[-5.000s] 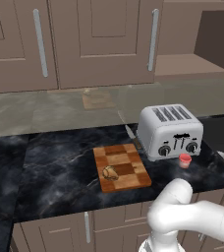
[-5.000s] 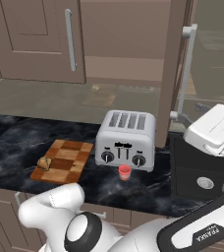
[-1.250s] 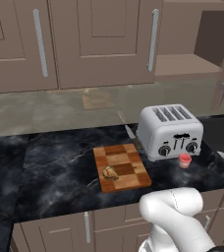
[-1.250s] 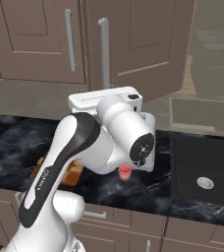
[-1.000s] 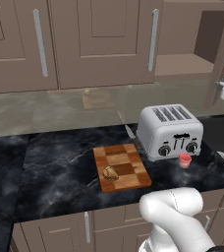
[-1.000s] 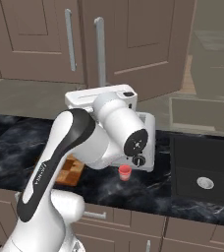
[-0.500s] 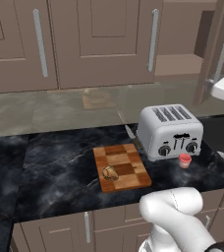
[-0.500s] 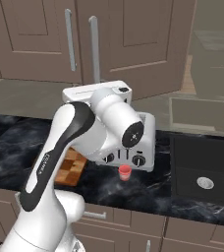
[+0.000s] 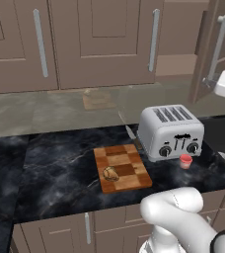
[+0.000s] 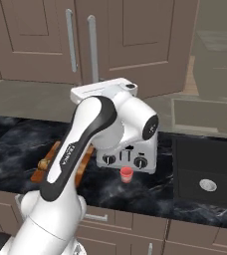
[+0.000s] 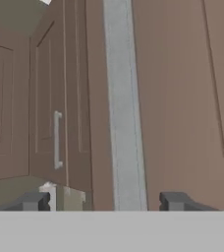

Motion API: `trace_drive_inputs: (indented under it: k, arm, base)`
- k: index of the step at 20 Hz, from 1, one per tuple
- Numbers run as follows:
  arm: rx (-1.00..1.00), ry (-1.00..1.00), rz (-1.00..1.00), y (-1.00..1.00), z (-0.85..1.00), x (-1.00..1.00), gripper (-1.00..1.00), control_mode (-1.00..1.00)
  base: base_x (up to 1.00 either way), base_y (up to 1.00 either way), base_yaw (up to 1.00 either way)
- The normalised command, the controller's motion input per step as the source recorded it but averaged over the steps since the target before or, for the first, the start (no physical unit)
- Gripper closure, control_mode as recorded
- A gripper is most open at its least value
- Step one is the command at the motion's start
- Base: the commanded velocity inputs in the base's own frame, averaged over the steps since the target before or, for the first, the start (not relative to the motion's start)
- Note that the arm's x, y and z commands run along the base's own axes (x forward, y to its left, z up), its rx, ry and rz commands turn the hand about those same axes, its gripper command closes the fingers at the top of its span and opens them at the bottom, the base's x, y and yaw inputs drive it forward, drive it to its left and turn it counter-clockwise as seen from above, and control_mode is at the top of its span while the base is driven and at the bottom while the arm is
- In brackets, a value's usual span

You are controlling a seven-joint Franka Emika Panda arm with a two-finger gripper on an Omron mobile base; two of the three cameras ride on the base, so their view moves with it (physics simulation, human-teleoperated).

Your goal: Pick the bread, place it on the cutting board, pick the jam, place it on the counter, and close the cabinet.

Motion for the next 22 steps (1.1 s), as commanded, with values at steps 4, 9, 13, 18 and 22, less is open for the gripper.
trace_drive_inputs:
  k: [4, 9, 13, 18, 22]
  arm:
    - [0.0, 0.0, 0.0, 0.08, 0.0, 0.38, -1.0, -1.0]
    - [0.0, 0.0, 0.0, 0.16, 0.0, 0.31, -1.0, -1.0]
    - [0.0, 0.0, 0.0, 0.26, 0.0, 0.2, -1.0, -1.0]
    - [0.0, 0.0, 0.0, 0.24, 0.0, 0.23, -1.0, -1.0]
    - [0.0, 0.0, -0.02, 0.26, 0.0, 0.2, -1.0, -1.0]
  base:
    - [0.0, 0.0, 0.0]
    - [0.0, 0.0, 0.0]
    - [0.0, 0.0, 0.0]
    - [0.0, 0.0, 0.0]
    - [0.0, 0.0, 0.0]
